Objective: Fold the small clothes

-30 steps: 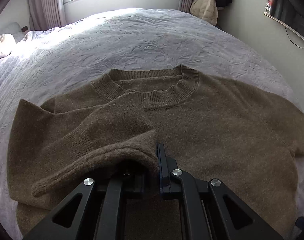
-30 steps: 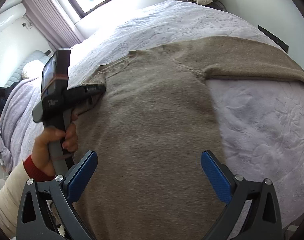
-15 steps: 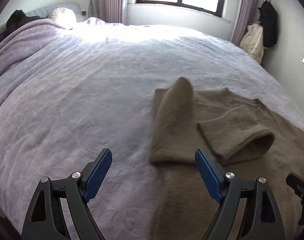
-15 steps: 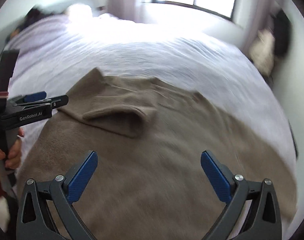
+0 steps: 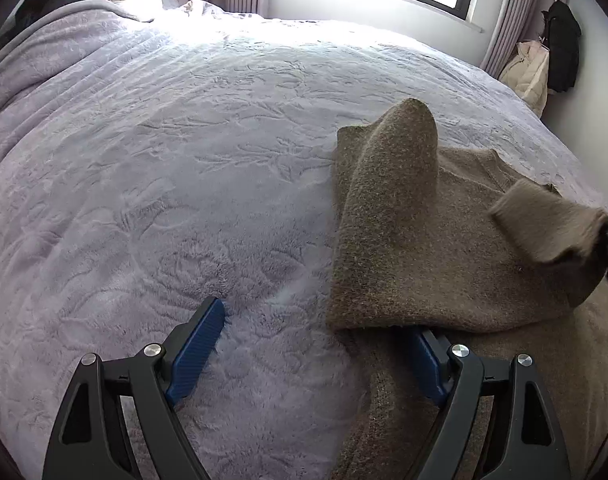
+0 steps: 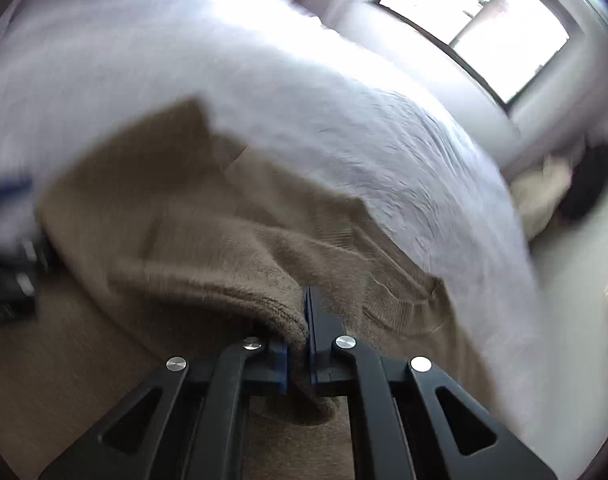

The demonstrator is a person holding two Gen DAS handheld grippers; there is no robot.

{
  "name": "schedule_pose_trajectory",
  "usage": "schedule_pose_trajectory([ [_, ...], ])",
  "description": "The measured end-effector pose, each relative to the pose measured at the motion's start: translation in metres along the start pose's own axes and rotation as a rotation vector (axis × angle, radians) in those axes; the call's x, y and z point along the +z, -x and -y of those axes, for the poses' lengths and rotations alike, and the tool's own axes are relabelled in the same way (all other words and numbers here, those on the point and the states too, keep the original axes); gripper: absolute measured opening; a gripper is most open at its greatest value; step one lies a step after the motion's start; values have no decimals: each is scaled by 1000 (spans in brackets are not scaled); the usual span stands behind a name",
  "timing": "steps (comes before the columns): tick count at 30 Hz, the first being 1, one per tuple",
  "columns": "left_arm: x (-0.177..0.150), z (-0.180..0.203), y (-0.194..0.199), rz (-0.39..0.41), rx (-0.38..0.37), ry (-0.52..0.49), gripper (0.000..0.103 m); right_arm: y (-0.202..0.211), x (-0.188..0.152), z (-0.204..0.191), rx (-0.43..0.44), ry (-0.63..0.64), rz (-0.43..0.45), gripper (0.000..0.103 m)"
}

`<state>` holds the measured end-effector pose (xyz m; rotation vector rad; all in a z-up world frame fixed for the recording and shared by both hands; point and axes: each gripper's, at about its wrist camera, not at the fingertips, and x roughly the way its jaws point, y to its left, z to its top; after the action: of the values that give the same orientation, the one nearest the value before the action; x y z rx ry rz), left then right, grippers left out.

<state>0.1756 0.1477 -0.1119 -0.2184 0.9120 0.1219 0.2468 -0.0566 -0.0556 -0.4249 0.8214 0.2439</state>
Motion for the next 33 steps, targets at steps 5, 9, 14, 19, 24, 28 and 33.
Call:
schedule_pose_trajectory([
  [5, -2, 3, -3, 3, 17, -12, 86, 2, -55, 116, 125, -546, 14, 8],
  [9, -4, 5, -3, 5, 30, -24, 87, -26, -121, 170, 214, -840, -75, 8],
  [14, -5, 4, -6, 0, 31, -13, 91, -34, -143, 194, 424, -1052, -29, 9],
  [19, -5, 2, -7, 5, 24, -7, 91, -35, -151, 201, 440, -1101, -43, 9],
  [24, -3, -9, -4, 1, -14, 41, 91, -26, -167, 210, 415, -1152, -35, 9],
  [28, 0, -19, 6, -22, -31, 52, 91, -8, -175, 211, 377, -1123, -55, 10],
  [33, -3, -30, 40, 14, -47, -22, 91, 20, -192, 198, 424, -1058, -52, 23],
])
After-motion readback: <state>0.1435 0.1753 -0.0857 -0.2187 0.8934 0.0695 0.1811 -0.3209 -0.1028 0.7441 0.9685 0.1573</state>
